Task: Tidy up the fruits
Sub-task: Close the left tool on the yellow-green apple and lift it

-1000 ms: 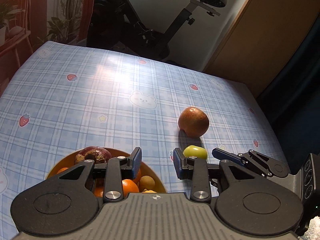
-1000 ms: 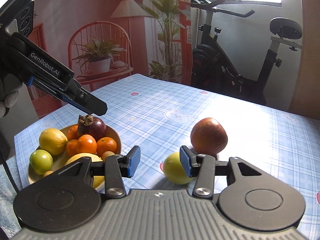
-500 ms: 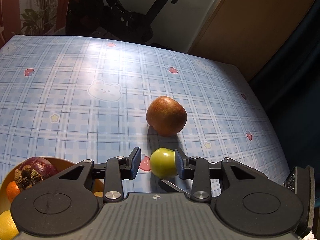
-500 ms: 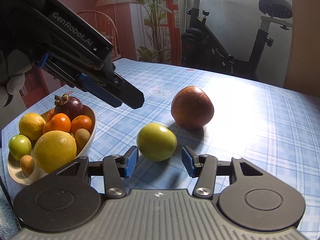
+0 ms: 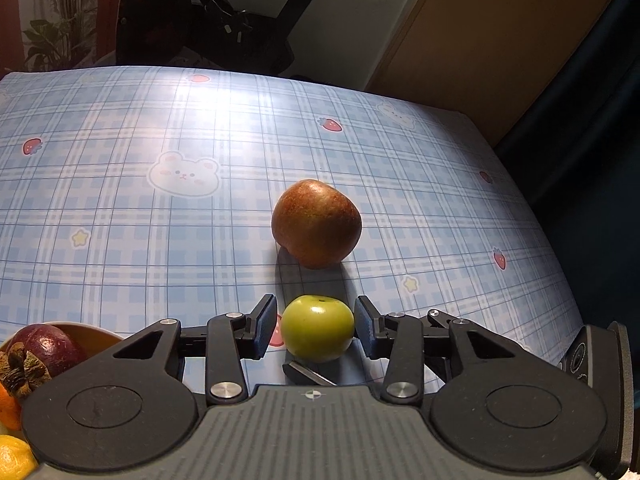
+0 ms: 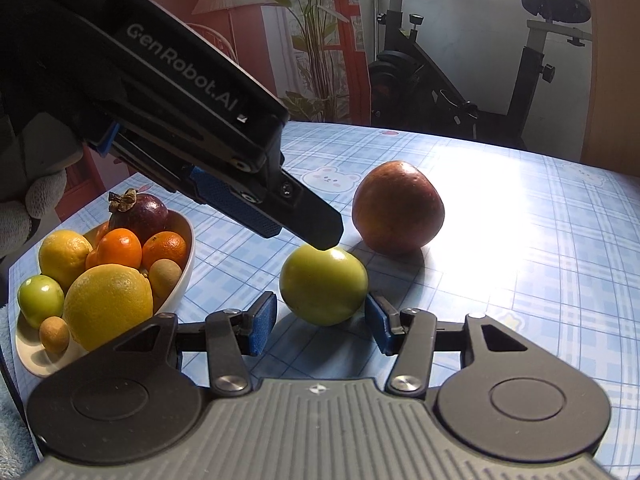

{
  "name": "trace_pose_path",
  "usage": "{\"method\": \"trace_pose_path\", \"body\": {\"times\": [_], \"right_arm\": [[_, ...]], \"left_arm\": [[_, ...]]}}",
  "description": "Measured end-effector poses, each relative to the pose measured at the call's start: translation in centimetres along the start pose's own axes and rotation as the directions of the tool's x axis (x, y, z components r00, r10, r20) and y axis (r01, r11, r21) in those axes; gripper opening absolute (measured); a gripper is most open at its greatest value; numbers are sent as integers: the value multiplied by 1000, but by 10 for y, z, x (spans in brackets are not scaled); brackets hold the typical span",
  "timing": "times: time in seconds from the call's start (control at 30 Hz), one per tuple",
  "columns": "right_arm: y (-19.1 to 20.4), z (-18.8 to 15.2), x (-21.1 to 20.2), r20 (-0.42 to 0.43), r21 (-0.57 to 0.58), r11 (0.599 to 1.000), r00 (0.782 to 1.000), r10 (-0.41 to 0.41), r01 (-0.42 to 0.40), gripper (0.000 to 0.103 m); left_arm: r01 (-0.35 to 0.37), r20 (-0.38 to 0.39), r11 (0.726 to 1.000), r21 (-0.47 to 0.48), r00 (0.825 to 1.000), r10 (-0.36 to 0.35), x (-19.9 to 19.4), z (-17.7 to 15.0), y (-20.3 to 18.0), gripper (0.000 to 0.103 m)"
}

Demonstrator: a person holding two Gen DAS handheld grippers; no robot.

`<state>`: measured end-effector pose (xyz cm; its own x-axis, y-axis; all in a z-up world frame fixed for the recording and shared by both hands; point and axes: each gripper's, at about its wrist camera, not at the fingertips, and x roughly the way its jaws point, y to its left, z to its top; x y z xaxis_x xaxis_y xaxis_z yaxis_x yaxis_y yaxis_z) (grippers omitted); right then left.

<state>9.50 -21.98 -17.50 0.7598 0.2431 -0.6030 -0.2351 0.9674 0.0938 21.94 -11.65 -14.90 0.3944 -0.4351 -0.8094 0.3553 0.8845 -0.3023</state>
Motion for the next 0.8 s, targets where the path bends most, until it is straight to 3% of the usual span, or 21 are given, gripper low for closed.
{"method": "trace_pose_path", "body": {"times": [0.8], "right_arm": [[-5, 0, -2, -9, 11, 997, 997, 74, -74, 51]], "left_arm": [[42, -37, 997, -69, 998, -44, 13, -8, 13, 42]]}}
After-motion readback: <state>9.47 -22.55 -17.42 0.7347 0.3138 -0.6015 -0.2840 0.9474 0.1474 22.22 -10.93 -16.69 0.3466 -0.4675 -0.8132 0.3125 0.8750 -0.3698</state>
